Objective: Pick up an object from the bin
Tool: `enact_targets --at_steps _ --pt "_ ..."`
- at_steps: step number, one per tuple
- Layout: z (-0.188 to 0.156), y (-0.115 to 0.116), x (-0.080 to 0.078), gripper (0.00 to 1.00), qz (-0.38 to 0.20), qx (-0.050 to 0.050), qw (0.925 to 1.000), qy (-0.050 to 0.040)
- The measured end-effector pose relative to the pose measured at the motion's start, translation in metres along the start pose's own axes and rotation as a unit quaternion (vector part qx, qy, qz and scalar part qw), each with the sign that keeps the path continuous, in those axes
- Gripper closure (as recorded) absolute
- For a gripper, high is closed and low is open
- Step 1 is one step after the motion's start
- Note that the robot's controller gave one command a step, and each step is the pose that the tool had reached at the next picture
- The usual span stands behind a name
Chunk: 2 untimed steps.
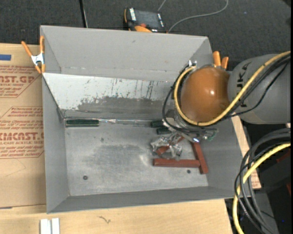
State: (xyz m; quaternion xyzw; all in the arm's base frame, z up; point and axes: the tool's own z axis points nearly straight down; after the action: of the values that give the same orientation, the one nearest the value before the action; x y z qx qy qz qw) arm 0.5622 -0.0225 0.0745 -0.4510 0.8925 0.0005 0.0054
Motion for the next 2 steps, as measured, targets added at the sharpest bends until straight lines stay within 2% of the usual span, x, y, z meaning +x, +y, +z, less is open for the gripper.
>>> enact_targets --at_steps 1,2 --pt "0.005 0.0372 -0.0546 1.0 -0.184 -0.003 0.9829 0.0024" --pt "0.005 0.0365 -0.0537 0.0 -0.183 -0.003 0.9831 0.0025"
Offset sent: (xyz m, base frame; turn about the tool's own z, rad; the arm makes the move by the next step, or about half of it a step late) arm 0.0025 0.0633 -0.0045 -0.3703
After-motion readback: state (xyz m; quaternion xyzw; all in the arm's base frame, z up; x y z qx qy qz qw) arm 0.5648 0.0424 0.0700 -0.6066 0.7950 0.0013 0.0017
